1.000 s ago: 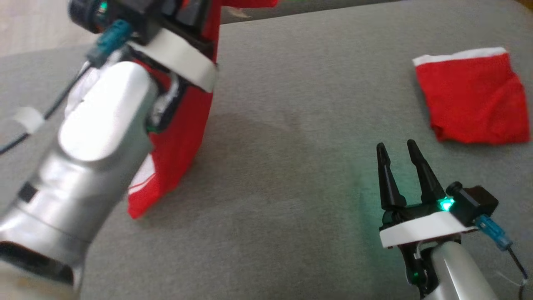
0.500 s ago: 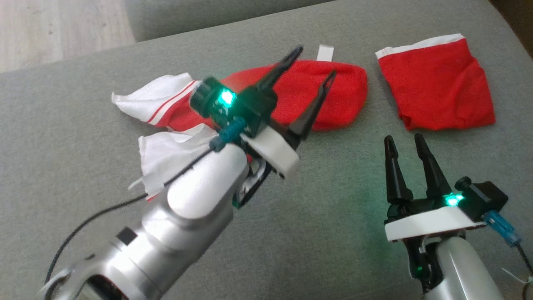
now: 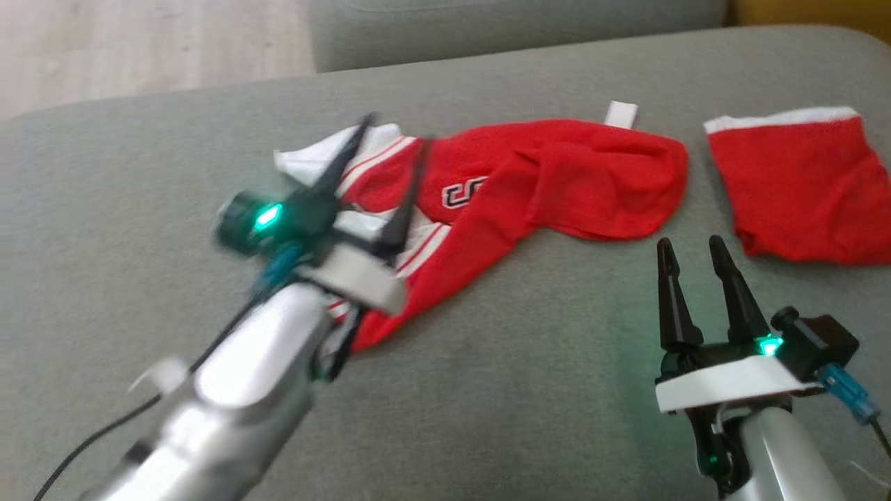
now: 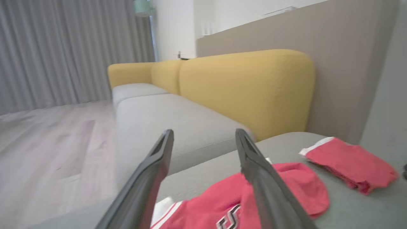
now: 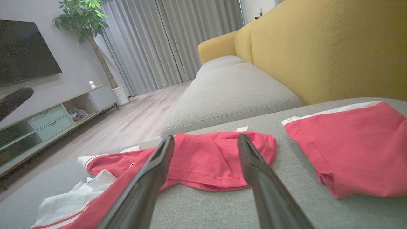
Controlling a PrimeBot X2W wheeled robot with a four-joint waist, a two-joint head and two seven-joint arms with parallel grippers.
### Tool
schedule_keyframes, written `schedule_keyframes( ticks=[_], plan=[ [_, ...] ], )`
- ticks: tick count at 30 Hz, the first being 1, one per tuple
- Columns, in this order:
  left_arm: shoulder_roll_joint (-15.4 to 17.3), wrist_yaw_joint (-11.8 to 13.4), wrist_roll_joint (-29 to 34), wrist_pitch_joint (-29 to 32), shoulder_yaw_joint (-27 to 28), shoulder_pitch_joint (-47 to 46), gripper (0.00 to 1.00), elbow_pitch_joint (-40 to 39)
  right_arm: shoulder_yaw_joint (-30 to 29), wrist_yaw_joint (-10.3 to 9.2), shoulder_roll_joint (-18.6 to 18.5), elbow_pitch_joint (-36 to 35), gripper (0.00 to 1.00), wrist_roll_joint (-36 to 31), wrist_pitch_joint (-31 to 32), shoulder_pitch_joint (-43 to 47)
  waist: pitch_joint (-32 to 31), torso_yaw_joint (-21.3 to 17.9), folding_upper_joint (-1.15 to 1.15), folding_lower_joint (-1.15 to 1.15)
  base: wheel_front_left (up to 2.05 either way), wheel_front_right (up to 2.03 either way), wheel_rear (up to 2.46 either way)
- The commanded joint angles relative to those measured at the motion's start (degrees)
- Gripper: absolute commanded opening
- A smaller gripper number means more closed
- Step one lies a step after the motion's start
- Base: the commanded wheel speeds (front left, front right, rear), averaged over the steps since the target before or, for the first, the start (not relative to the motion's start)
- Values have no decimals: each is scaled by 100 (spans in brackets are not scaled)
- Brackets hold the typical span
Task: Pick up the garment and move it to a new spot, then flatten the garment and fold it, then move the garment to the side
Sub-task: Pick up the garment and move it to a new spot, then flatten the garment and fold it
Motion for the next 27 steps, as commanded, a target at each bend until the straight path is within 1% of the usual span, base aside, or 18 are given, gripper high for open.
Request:
schedule_keyframes(
  ticks=[1,4,7,12,16,19,22,27],
  plan=[
    [301,148,-44,-61,390,133,100,-269,95,-10,-21,-202,100,-66,-62,-47,-107,208,0,0,0,0,0],
    [552,325,-61,-68,737,671,100,-543,63,-10,-21,-213,100,-131,-62,-6,-128,358,0,0,0,0,0],
    [653,448,-73,-70,1097,1298,100,-810,40,-10,-21,-226,100,-176,-62,32,-134,469,0,0,0,0,0],
    [558,454,14,-71,1491,2011,100,-1008,0,-10,-21,-230,100,-228,-62,88,-93,640,0,0,0,0,0],
    [452,377,132,-71,1654,2144,100,-1041,17,-10,-21,-217,100,-291,-62,98,-51,695,0,0,0,0,0],
    [393,240,237,-71,1704,2123,100,-939,54,-10,-21,-219,100,-326,-62,57,21,681,0,0,0,0,0],
    [377,92,311,-66,1634,1975,100,-708,105,-10,-21,-226,100,-332,-62,-4,118,619,0,0,0,0,0],
    [388,-137,329,361,1475,1484,100,-107,154,-10,-21,-207,100,-345,-62,-68,343,441,0,0,0,0,0]
  ],
)
